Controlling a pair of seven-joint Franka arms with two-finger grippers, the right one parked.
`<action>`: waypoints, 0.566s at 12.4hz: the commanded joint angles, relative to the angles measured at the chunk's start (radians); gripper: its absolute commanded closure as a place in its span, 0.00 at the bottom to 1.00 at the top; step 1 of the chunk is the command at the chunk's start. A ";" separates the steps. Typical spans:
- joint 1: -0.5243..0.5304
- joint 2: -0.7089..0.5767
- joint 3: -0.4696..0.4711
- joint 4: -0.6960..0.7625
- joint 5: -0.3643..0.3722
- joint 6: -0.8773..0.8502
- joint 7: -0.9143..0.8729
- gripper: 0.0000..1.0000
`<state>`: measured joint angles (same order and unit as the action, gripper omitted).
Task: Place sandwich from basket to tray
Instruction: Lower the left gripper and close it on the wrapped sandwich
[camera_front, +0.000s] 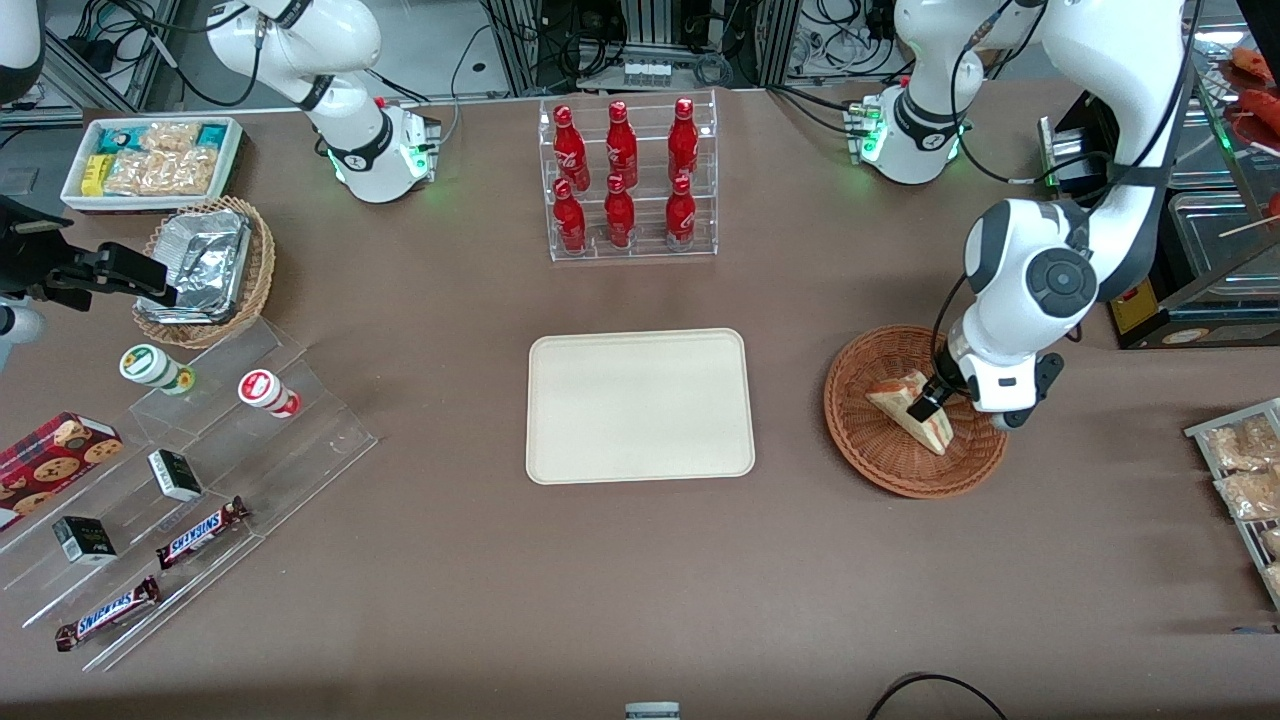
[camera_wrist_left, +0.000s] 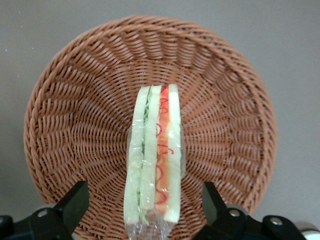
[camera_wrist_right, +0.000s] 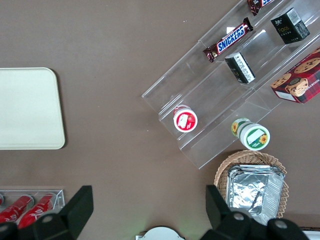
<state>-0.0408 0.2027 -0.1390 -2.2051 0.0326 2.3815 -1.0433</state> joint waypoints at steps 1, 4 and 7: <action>-0.002 0.046 0.001 -0.001 0.021 0.045 -0.053 0.00; -0.002 0.079 0.001 0.001 0.020 0.071 -0.073 0.00; -0.002 0.095 -0.001 0.008 0.013 0.070 -0.147 0.71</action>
<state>-0.0406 0.2922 -0.1385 -2.2059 0.0331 2.4401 -1.1246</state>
